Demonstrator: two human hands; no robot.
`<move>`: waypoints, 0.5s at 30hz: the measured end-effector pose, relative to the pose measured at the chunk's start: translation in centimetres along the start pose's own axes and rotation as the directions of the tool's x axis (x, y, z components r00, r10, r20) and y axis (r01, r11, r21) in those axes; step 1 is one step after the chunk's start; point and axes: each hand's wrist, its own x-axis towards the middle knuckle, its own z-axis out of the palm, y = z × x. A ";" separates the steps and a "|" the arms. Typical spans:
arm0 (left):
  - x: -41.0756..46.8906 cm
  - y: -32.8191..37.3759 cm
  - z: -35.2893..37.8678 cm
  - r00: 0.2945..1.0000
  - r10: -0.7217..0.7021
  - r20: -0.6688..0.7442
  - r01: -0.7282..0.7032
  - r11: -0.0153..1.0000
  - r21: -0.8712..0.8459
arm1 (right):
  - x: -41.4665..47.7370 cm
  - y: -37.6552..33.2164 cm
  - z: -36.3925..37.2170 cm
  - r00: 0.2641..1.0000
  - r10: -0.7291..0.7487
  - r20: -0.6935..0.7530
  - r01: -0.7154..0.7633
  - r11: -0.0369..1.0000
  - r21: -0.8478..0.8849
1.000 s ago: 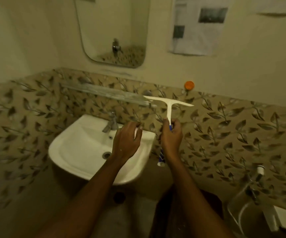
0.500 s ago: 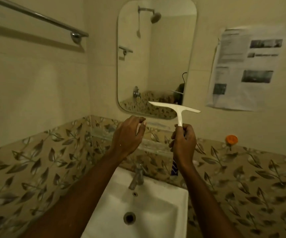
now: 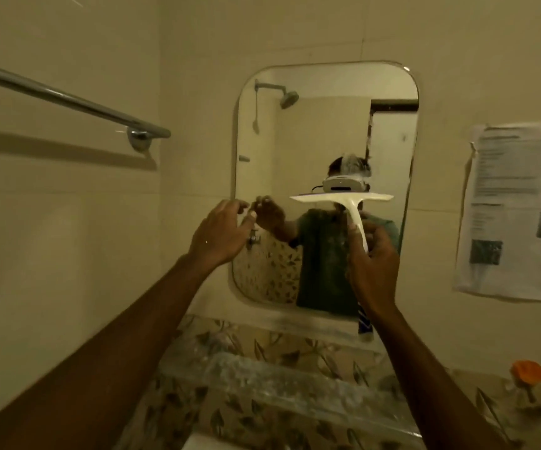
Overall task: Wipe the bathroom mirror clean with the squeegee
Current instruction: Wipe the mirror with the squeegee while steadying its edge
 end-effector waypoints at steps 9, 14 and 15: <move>12.9 -1.8 -1.7 0.987 -0.103 -0.122 0.043 0.908 -0.416 | 8.1 -4.2 2.7 0.956 -0.235 -0.176 0.200 0.960 -0.197; 15.5 -1.9 -1.5 0.968 -0.067 -0.242 -0.029 0.927 -0.373 | 12.7 -6.4 3.2 0.927 -0.269 -0.262 0.176 0.927 -0.330; 15.9 -2.0 -1.5 0.967 -0.064 -0.247 -0.033 0.927 -0.373 | 13.5 -6.9 3.3 0.920 -0.283 -0.273 0.179 0.920 -0.349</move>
